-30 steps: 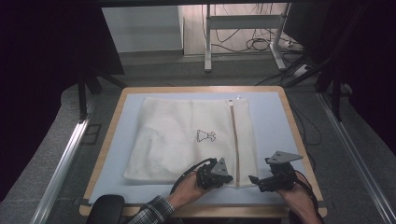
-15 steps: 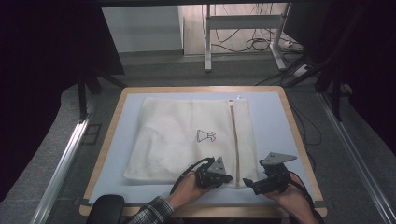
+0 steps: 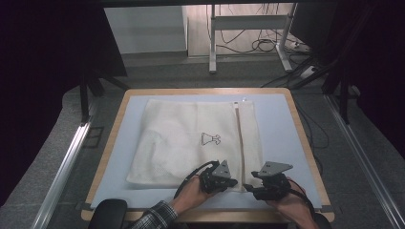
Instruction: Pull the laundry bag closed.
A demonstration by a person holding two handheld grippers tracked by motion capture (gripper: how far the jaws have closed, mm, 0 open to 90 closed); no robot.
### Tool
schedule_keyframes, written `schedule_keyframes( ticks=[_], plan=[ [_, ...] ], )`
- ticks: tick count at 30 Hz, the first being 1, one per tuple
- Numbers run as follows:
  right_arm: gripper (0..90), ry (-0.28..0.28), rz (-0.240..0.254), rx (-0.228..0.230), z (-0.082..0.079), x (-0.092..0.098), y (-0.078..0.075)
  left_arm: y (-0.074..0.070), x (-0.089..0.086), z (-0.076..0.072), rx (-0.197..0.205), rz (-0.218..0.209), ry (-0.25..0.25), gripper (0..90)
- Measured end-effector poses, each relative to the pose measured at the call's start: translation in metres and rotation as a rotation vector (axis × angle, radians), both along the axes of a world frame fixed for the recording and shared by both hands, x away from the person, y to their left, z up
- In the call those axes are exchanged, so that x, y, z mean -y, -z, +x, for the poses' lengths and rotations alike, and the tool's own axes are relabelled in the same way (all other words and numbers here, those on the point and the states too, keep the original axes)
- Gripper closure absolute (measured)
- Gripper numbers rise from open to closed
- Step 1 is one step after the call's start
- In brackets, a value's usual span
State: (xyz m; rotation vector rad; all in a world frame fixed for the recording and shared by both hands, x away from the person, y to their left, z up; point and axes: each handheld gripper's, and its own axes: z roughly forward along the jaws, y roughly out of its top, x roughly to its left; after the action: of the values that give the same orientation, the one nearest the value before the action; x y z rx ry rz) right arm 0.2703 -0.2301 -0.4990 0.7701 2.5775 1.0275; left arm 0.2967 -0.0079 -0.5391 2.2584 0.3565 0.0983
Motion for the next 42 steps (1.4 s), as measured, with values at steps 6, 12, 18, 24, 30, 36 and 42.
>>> schedule_keyframes(
  ticks=[6,12,18,24,30,36,42],
  plan=[
    [53.7,-0.046,-0.027,0.015,-0.004,-0.008,0.003,0.000,0.000,0.000,-0.003,-0.002,-0.001,89.9],
    [52.2,-0.076,-0.085,0.023,-0.007,-0.018,0.009,0.001,0.000,0.000,-0.012,-0.017,-0.005,89.9],
    [56.7,-0.089,-0.148,0.070,-0.009,-0.022,0.012,0.001,0.000,0.000,-0.015,-0.015,-0.003,89.9],
    [65.7,-0.089,-0.099,0.066,-0.008,-0.017,0.006,0.000,-0.001,0.002,-0.006,0.004,0.006,89.9],
    [72.1,-0.076,-0.070,0.034,-0.003,-0.012,0.005,0.000,-0.001,0.001,-0.013,-0.006,0.000,89.9],
    [76.8,-0.088,-0.066,0.017,-0.001,-0.013,0.006,0.000,-0.001,0.001,-0.013,-0.006,0.000,89.9],
    [83.1,-0.095,-0.063,-0.005,0.006,-0.016,0.007,0.000,-0.001,0.002,-0.015,-0.007,0.000,89.9]
  ],
)
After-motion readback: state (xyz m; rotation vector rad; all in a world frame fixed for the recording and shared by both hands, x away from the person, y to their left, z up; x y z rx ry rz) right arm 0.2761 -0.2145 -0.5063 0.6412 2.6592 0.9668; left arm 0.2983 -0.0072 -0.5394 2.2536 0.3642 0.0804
